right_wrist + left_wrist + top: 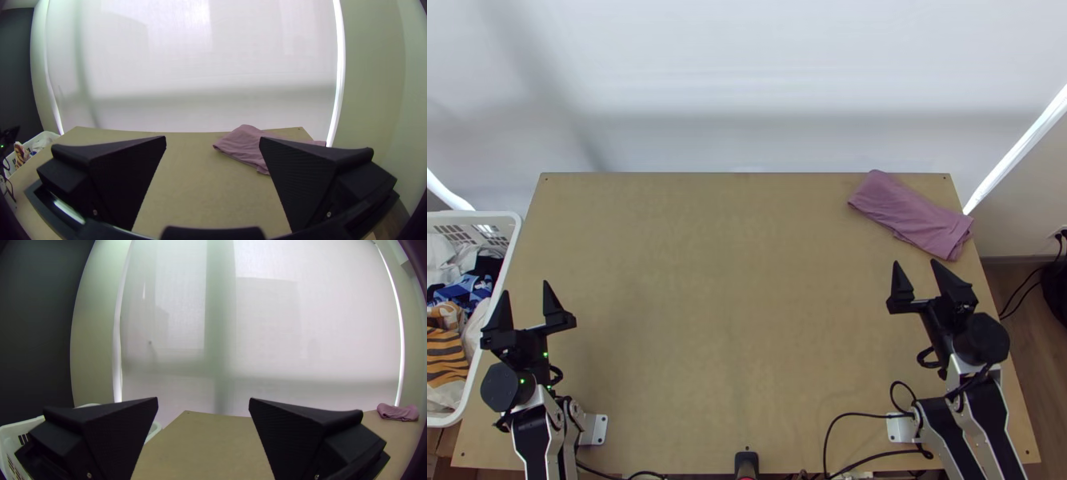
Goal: Fold the t-shirt
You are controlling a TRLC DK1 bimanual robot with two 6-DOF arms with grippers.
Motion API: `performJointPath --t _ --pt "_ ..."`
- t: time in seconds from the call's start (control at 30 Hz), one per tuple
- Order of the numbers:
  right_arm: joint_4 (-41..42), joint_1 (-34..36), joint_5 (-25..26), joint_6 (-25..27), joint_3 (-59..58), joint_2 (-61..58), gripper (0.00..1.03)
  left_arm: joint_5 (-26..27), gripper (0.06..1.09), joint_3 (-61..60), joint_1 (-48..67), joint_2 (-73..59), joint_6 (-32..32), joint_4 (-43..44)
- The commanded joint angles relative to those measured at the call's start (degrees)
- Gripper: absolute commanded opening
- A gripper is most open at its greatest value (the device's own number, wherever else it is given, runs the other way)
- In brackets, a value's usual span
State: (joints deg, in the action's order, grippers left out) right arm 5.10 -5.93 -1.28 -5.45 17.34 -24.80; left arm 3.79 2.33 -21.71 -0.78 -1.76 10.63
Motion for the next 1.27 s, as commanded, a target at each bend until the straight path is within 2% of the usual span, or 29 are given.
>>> performJointPath --t 0.0,0.07,0.2,0.37,0.43,1.23 --pt "1.2 -1.4 0.3 1.7 -3.9 4.8 0.98 0.0 1.05 -2.0 0.5 0.9 1.2 -1.1" --pt "0.7 -2.9 0.4 2.4 -6.6 10.5 0.98 0.1 1.05 -1.8 1.2 0.9 1.1 -2.2" --pt "-5.5 -5.1 1.1 3.7 -12.3 25.4 0.97 0.0 1.05 -1.8 1.4 1.0 1.1 -4.9" --pt "-9.0 -3.6 1.9 0.0 -14.3 25.1 0.98 -0.5 1.05 -2.2 0.1 0.9 1.1 -10.5" --pt "-9.0 -3.7 2.1 0.1 -15.1 24.4 0.98 -1.9 1.05 -2.2 -0.7 0.8 0.4 -11.3" --pt "-8.7 -3.6 2.3 0.1 -15.2 24.9 0.98 -1.8 1.05 -2.2 -2.1 0.8 1.2 -11.2"
